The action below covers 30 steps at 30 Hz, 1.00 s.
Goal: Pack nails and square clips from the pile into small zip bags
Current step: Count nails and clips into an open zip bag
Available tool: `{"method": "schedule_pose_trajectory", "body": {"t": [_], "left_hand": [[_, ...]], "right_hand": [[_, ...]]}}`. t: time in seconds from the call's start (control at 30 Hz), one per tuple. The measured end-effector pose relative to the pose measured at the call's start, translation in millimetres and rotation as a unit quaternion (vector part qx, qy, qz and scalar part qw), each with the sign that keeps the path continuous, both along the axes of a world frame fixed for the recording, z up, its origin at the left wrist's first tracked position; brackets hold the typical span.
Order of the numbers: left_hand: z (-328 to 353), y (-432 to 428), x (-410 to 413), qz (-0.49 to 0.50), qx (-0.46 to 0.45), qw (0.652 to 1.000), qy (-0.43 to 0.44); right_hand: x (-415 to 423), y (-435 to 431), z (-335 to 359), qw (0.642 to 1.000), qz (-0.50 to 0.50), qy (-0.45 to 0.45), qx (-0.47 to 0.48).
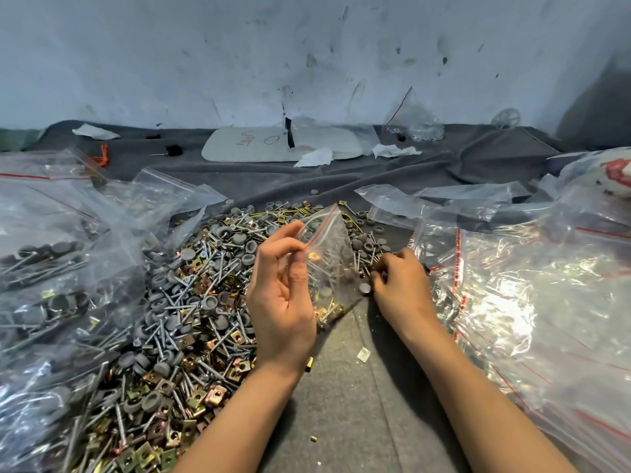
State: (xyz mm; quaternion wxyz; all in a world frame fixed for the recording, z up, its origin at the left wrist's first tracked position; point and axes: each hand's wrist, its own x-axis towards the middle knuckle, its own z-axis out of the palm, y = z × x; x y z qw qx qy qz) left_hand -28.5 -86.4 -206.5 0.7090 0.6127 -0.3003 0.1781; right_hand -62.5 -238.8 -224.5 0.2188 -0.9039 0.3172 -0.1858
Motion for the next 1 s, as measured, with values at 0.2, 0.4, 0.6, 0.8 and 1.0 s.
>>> {"method": "schedule_pose_trajectory", "body": {"t": [0.2,0.4,0.6,0.8,1.0], "left_hand": [[-1.8,-0.3,1.8,0.002,0.001,1.000,-0.001],[-4.5,-2.5,1.5,-0.024,0.053,0.998,-0.017],[-10.0,-5.7,-2.6,-0.072,0.197,0.966,-0.152],[-12.0,-6.5,-3.1,-0.069,0.201,0.961,-0.176],[-12.5,-6.4,-3.2,-0.065,0.192,0.963,-0.175]], "right_hand": [[-0.9,-6.6,-0.2,1.000,0.012,-0.004,-0.006],[-8.9,0.6,15.6,0.958,0.060,-0.278,-0.046],[-19.9,20.4,36.8,0.852,0.091,-0.488,-0.169],[-23.2,28.1,40.2,0.848,0.176,-0.475,-0.160],[-21.5,25.7,40.0,0.874,0.150,-0.440,-0.143]]}}
